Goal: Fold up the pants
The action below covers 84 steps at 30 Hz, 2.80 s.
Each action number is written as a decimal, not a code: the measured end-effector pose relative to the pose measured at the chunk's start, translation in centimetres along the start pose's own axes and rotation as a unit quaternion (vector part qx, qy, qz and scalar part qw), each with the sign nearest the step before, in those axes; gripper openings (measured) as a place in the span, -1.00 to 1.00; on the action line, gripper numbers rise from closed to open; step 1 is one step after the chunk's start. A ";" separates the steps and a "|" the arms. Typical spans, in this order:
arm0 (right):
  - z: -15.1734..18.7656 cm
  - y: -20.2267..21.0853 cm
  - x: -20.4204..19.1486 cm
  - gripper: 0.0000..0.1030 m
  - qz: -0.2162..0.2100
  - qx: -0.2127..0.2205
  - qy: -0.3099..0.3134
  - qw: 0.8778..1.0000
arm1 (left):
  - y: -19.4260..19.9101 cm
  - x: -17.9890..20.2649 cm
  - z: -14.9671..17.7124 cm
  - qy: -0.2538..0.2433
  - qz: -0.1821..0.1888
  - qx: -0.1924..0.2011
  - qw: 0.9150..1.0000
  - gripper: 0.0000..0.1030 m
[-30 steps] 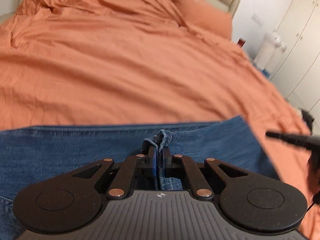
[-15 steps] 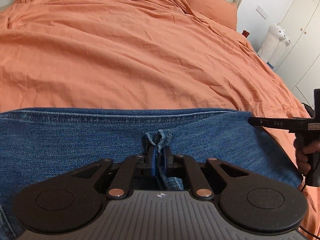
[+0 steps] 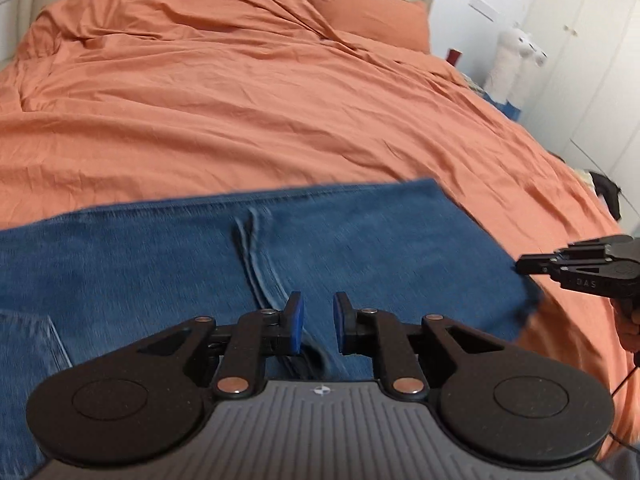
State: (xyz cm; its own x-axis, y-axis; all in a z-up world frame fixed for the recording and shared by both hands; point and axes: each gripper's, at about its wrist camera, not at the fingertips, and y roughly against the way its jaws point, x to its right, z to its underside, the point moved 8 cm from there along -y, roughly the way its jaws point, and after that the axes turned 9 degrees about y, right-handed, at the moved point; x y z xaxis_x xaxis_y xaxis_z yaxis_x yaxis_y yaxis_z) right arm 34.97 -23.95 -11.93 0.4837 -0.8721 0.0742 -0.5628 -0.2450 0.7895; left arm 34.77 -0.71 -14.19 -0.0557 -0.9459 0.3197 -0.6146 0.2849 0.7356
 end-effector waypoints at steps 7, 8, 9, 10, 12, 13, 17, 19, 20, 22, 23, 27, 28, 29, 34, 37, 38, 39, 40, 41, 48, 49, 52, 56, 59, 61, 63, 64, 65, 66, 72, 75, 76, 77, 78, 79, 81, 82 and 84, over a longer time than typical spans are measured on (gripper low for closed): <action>4.0 -1.3 -1.3 -1.00 0.012 -0.030 0.027 0.999 | -1.4 -0.4 3.3 -0.014 -0.041 -0.030 0.999 -0.72; 4.2 -1.8 -1.4 -1.00 0.011 -0.034 0.027 0.999 | -1.6 -0.6 3.8 -0.015 -0.044 -0.034 0.998 -0.71; 4.3 -2.3 -1.4 -1.00 0.012 -0.039 0.032 0.999 | -2.0 -0.9 3.9 -0.010 -0.045 -0.036 0.998 -0.70; 4.4 -2.8 -1.6 -1.00 0.013 -0.043 0.040 0.998 | -2.2 -1.2 4.0 -0.002 -0.045 -0.038 0.998 -0.70; 4.5 -3.3 -1.9 -1.00 0.017 -0.048 0.058 0.997 | -2.8 -1.6 4.1 0.007 -0.048 -0.040 0.998 -0.64; 4.5 -3.4 -1.9 -1.00 0.018 -0.049 0.063 0.997 | -2.9 -1.7 4.2 0.012 -0.049 -0.040 0.998 -0.60; 4.4 -3.5 -2.1 -1.00 0.023 -0.054 0.070 0.996 | -2.6 -1.9 4.2 0.042 -0.051 -0.032 0.997 -0.52; 4.3 -3.5 -2.3 -1.00 0.029 -0.062 0.078 0.995 | -1.4 -1.5 4.0 0.044 -0.059 -0.010 0.997 -0.51; 4.1 -3.5 -2.5 -1.00 0.035 -0.068 0.085 0.993 | -0.5 -1.2 3.8 0.036 -0.068 0.005 0.997 -0.51; 3.6 -3.2 -3.0 -1.00 0.052 -0.081 0.105 0.990 | 1.6 -0.7 3.3 0.027 -0.088 0.037 0.995 -0.51; 3.3 -3.0 -3.3 -1.00 0.061 -0.084 0.114 0.988 | 2.8 -0.7 3.2 0.025 -0.094 0.048 0.994 -0.51; 1.9 -0.9 -4.8 -0.93 0.076 -0.071 0.140 0.985 | 6.9 -1.7 2.6 0.042 -0.105 0.073 0.991 -0.41; 1.5 -0.4 -5.4 -0.80 0.075 -0.067 0.144 0.984 | 7.9 -2.3 2.4 0.050 -0.108 0.079 0.990 -0.40; 1.0 0.2 -6.2 -0.73 0.072 -0.061 0.150 0.984 | 8.9 -3.0 2.3 0.059 -0.111 0.084 0.989 -0.37; -1.2 2.1 -11.4 -0.60 0.053 -0.036 0.204 0.977 | 13.5 -7.2 1.4 0.096 -0.104 0.104 0.984 -0.12; -2.5 2.4 -14.8 -0.57 0.038 -0.025 0.232 0.972 | 16.5 -10.4 0.8 0.108 -0.105 0.112 0.982 -0.10; -2.9 2.4 -15.8 -0.56 0.036 -0.022 0.242 0.969 | 17.6 -11.8 0.6 0.113 -0.111 0.113 0.981 -0.09; -3.5 2.2 -16.8 -0.53 0.034 -0.019 0.254 0.966 | 18.6 -13.0 0.4 0.118 -0.117 0.113 0.980 -0.07; -3.9 2.0 -17.8 -0.52 0.033 -0.017 0.267 0.963 | 19.5 -14.5 0.3 0.123 -0.126 0.109 0.978 -0.06; -4.3 1.9 -18.7 -0.51 0.034 -0.015 0.278 0.960 | 20.4 -16.1 0.1 0.126 -0.141 0.108 0.976 -0.06; -7.1 0.3 -23.0 -0.47 -0.003 -0.002 0.273 0.962 | 24.2 -25.2 0.7 0.157 -0.191 0.091 0.965 0.09; -7.4 0.1 -23.4 -0.46 -0.013 -0.001 0.264 0.964 | 24.3 -26.3 1.2 0.176 -0.185 0.086 0.963 0.09; -8.4 -0.8 -24.9 -0.44 -0.028 -0.002 0.243 0.970 | 24.5 -29.0 3.0 0.224 -0.170 0.080 0.956 0.18; -9.0 -2.7 -26.1 -0.45 -0.036 -0.012 0.230 0.972 | 24.7 -32.2 6.2 0.313 -0.121 0.086 0.938 0.23; -9.0 -4.1 -26.6 -0.45 -0.043 -0.024 0.219 0.974 | 24.6 -34.3 8.3 0.384 -0.088 0.105 0.913 0.34; -8.7 -5.1 -26.9 -0.45 -0.046 -0.033 0.220 0.974 | 24.1 -35.4 9.4 0.423 -0.066 0.117 0.896 0.39; -8.4 -5.7 -27.2 -0.45 -0.047 -0.043 0.227 0.972 | 23.3 -36.3 10.0 0.456 -0.038 0.128 0.880 0.40; -8.2 -6.1 -27.3 -0.45 -0.050 -0.048 0.229 0.971 | 22.7 -36.7 10.1 0.469 -0.022 0.132 0.873 0.40; -8.0 -6.4 -27.4 -0.45 -0.053 -0.053 0.229 0.971 | 22.3 -36.9 10.1 0.479 -0.009 0.137 0.867 0.40; -7.7 -6.7 -27.4 -0.45 -0.054 -0.058 0.229 0.970 | 21.7 -37.1 9.9 0.485 0.004 0.143 0.863 0.40; -6.8 -7.6 -27.6 -0.44 -0.056 -0.057 0.233 0.969 | 18.6 -37.9 8.9 0.502 0.015 0.152 0.852 0.35; -6.7 -7.7 -27.5 -0.42 -0.065 -0.058 0.227 0.970 | 17.3 -38.4 8.4 0.503 0.010 0.154 0.851 0.31; -6.6 -7.8 -27.4 -0.41 -0.070 -0.059 0.225 0.970 | 16.9 -38.4 8.2 0.501 0.007 0.152 0.852 0.24; -6.5 -7.9 -27.4 -0.41 -0.074 -0.060 0.224 0.970 | 16.6 -38.4 8.0 0.498 0.003 0.149 0.854 0.11; -6.5 -8.0 -27.3 -0.41 -0.078 -0.061 0.221 0.970 | 16.4 -38.4 7.7 0.494 -0.004 0.146 0.857 0.00; -6.5 -8.1 -27.2 -0.41 -0.081 -0.062 0.218 0.971 | 16.3 -38.2 7.6 0.489 -0.010 0.141 0.861 -0.05; -6.5 -8.3 -27.1 -0.42 -0.088 -0.063 0.209 0.972 | 16.3 -37.9 7.1 0.479 -0.022 0.132 0.868 -0.27; -6.5 -8.3 -27.1 -0.42 -0.090 -0.061 0.206 0.972 | 16.5 -37.7 6.8 0.474 -0.026 0.131 0.871 -0.31; -6.4 -8.2 -27.0 -0.42 -0.089 -0.058 0.204 0.973 | 17.4 -36.9 5.9 0.459 -0.036 0.136 0.877 -0.45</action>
State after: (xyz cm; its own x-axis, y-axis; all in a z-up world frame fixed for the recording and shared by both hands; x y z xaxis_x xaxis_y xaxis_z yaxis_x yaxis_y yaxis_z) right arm 30.79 4.35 -16.49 0.8058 -0.5734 0.1477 -0.3779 -0.3060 0.8738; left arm 21.47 38.22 -16.66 0.5714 -0.4007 0.7162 -0.7624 0.0637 0.6439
